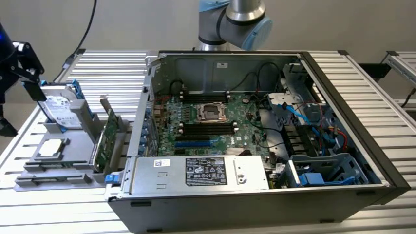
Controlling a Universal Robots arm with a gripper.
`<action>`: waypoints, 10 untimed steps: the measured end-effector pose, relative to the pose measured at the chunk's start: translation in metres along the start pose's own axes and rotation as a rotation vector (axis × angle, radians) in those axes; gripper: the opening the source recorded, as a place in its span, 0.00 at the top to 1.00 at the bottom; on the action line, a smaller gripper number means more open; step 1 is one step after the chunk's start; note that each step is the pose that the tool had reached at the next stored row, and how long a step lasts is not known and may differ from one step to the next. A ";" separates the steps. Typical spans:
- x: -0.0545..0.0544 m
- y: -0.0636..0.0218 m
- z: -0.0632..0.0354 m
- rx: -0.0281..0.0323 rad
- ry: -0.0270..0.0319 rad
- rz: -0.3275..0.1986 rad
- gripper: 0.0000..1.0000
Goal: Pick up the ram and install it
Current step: 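Pick up the ram and move it above insertion slot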
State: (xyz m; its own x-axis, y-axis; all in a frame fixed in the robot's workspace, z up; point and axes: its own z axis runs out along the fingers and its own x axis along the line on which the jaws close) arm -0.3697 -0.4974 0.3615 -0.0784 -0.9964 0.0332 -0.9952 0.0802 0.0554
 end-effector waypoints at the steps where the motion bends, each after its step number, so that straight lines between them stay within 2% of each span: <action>1: 0.000 0.0000 0.0000 0.0000 0.0000 0.000 0.09; 3: 0.000 0.0000 0.0000 0.0000 0.0000 0.000 0.37; 4: 0.000 0.0000 0.0000 0.0000 0.0000 0.000 0.37; 7: 0.000 0.0000 0.0000 0.0000 0.0000 0.000 0.77; 8: 0.000 0.0000 0.0000 0.0000 0.0000 0.000 0.77; 9: 0.000 0.0000 0.0000 0.0000 0.0000 0.000 0.90; 10: 0.000 0.0000 0.0000 0.0000 0.0000 0.000 0.90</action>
State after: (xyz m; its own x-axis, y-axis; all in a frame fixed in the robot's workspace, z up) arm -0.3697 -0.4974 0.3615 -0.0784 -0.9964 0.0332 -0.9952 0.0802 0.0554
